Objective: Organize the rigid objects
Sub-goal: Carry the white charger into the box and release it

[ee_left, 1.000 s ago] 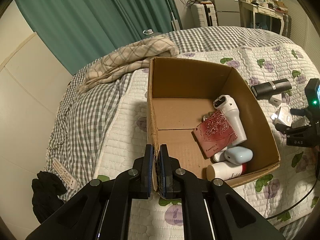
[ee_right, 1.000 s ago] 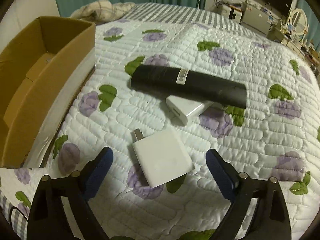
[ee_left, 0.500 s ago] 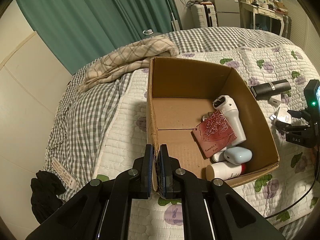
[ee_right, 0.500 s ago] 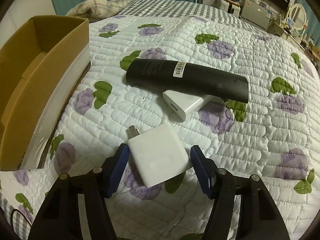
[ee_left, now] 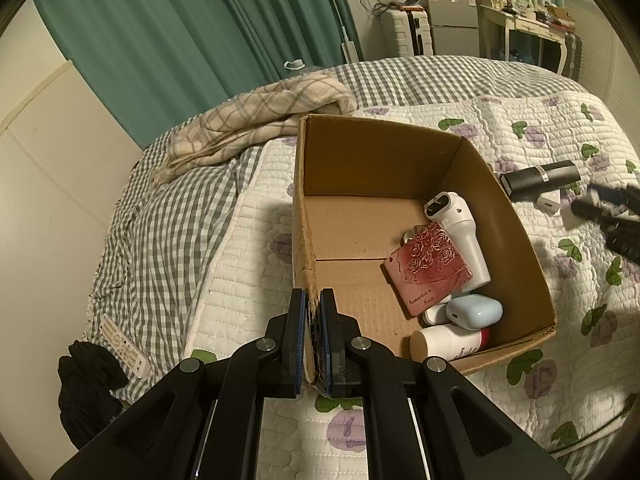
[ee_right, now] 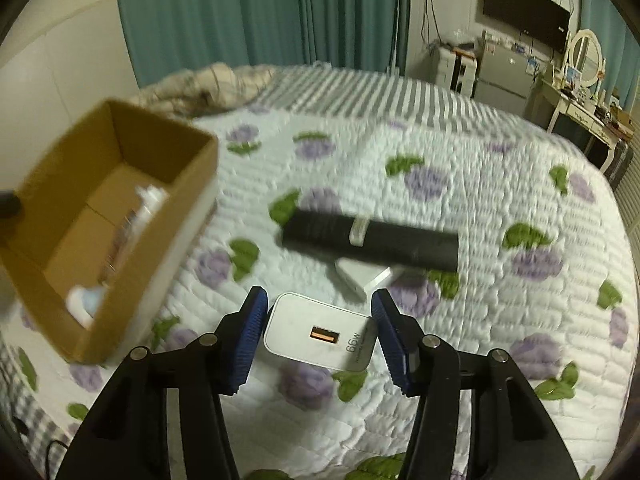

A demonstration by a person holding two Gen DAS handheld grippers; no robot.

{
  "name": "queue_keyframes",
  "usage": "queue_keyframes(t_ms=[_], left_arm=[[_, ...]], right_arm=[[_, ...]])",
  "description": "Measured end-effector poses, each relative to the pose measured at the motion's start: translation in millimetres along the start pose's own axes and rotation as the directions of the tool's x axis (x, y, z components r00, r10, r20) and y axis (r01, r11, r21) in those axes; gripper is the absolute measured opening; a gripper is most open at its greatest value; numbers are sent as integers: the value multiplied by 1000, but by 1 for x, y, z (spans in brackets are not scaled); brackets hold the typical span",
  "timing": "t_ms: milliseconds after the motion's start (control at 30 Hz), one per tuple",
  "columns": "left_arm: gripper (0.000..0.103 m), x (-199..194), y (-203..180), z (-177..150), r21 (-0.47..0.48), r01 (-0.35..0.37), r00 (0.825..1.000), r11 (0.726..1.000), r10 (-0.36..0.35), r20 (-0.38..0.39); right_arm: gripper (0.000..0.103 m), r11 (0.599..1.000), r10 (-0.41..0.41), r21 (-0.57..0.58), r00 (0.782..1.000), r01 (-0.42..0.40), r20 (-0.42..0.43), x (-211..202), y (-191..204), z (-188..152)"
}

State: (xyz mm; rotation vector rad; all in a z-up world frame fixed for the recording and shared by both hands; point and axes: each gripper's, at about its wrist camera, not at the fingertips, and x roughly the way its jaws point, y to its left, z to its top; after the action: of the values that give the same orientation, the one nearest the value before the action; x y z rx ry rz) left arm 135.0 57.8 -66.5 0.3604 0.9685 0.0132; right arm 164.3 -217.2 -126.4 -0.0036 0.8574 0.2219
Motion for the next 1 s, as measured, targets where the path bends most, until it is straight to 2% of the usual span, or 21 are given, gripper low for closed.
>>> queue_keyframes(t_ms=[133,233,433,533,667,833,1000], left_arm=[[6,0,1,0,-1,1,1000,1000,-1,-1],[6,0,0,0,0,-1,1000,1000,1,-1],[6,1,1,0,2,-1,1000,1000,1,-3],[6,1,1,0,2,-1,1000,1000,1,-3],[6,1,1,-1,2,0,1000,1000,0,-1],[6,1,0,-1,1,1,1000,1000,-1,-1],[6,1,-1,-1,2,4,1000,1000,-4,0]], right_arm=[[54,998,45,-38,995,-42,85,-28,21,27],[54,991,108,-92,982,-95,152,-51,48,55],[53,961,213,-218,957,-169,197,-64,111,85],[53,947,244,-254,955,-197,169,-52,138,83],[53,939,261,-253,962,-235,77,-13,161,71],[53,938,231,-256,972,-232,-33,36,174,45],[53,937,227,-257,972,-236,-64,45,173,37]])
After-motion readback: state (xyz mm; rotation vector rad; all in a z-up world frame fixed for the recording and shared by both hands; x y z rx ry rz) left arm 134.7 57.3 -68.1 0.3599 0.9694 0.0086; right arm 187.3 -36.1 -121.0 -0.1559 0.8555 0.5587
